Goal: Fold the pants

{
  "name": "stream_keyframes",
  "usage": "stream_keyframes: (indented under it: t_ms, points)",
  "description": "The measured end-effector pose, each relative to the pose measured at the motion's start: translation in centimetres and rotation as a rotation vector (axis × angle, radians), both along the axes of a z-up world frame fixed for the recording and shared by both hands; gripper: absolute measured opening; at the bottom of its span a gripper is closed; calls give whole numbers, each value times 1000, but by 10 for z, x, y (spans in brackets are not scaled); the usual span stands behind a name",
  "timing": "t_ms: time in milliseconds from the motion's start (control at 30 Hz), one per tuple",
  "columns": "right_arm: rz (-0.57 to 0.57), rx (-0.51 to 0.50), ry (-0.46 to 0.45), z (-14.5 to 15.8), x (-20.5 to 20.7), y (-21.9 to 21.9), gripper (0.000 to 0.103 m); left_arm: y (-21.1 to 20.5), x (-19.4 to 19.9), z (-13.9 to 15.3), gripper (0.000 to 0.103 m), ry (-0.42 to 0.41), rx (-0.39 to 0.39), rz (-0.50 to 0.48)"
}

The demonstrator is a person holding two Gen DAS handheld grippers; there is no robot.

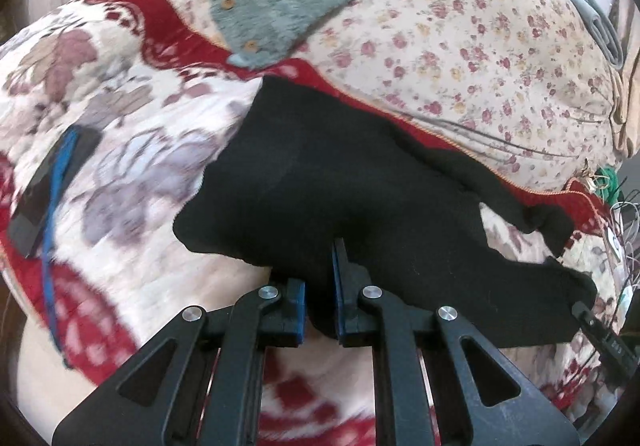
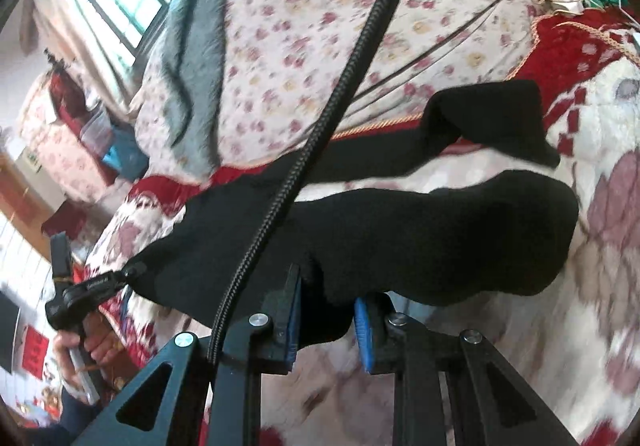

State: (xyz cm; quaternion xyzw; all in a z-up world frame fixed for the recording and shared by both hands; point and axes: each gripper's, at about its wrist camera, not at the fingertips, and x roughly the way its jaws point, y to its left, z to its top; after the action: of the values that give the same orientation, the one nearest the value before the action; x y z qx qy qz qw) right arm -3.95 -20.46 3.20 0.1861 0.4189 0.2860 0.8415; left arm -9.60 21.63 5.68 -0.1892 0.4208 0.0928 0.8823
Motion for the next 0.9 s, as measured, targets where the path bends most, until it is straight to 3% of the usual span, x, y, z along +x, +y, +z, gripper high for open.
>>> stream_keyframes:
  t_ms: [67,100,133,167,267,433,533,667,733,833,900]
  points:
    - [28,-18,40,-11,-8,7,30,5,-8,-9,10,13,16,16]
    - [37,-48,61,-18,-11,11,47,5,-9,-14,10,24,11,15]
    - [44,-91,91,-27,-13,12,56,4,-9,-21,10,46,13,19]
    - [45,-136,127,-36,-15,9,56,0,-10,-24,10,54,32,19]
    - [16,-97,121,-35,-28,-19,56,-7,-12,-25,10,38,94,23]
    - [-54,-83,109,-30,-31,-63,56,-8,-11,-22,11,34,110,37]
    - [-46,33,147,-31,-18,-69,56,-11,-14,-19,12,30,136,48]
    - [-134,176,177,-40,-6,-88,56,-19,-26,-7,13,24,202,44]
    - [-196,152,167,-38,0,-93,56,-23,-36,2,13,4,219,43]
    - [-296,35,151,-35,17,-108,56,-30,-50,19,14,-52,250,38]
    - [-325,-35,156,-35,28,-116,56,-37,-54,28,23,-80,244,19]
